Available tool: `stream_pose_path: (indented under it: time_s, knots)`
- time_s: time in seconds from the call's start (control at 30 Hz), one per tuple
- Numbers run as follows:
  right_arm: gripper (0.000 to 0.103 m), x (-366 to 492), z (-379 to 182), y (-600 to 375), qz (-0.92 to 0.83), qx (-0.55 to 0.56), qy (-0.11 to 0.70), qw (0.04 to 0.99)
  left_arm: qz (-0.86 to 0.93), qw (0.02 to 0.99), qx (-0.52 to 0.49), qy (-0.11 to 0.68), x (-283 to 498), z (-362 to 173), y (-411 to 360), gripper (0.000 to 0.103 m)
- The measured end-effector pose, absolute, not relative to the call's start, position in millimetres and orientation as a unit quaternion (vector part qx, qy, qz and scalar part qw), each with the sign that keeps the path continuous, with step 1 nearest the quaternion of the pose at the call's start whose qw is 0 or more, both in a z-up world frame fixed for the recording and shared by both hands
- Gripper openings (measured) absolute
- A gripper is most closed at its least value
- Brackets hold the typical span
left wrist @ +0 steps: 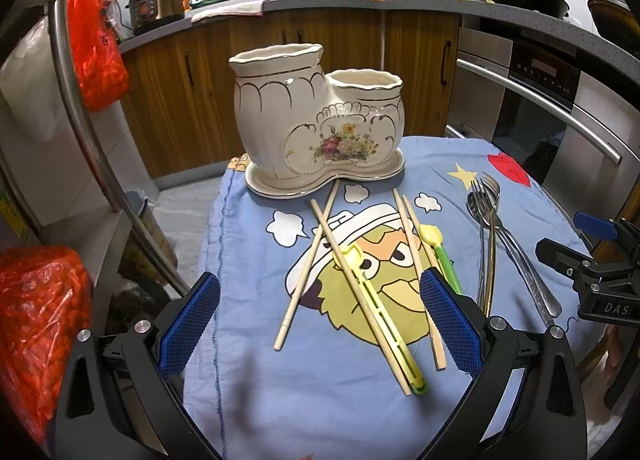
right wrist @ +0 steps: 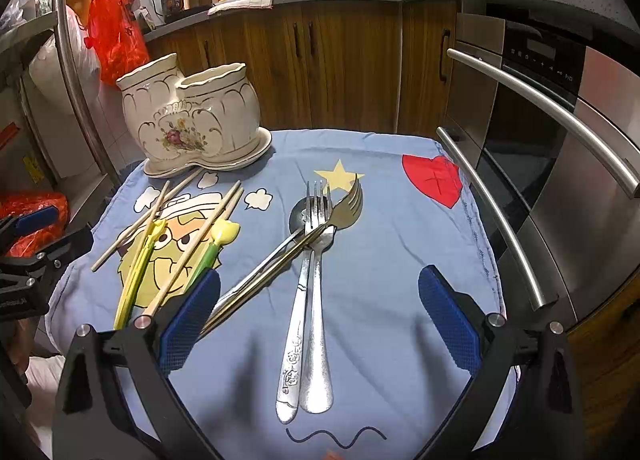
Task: Organize utensils
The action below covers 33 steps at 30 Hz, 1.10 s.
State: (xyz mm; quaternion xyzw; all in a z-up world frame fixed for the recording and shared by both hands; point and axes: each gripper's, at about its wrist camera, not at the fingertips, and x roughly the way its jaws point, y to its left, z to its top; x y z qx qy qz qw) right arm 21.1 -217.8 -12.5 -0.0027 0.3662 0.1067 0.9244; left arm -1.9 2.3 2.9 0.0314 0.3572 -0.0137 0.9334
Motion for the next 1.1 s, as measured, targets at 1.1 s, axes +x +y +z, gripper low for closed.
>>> stream_pose_path:
  time_s: [1.1]
  knots:
    - [0.098, 21.2, -13.4, -217.4, 0.108, -0.003, 0.370, 0.923, -0.012, 0.931, 0.036, 0.364, -2.7, -2.0, 7.0, 0.099]
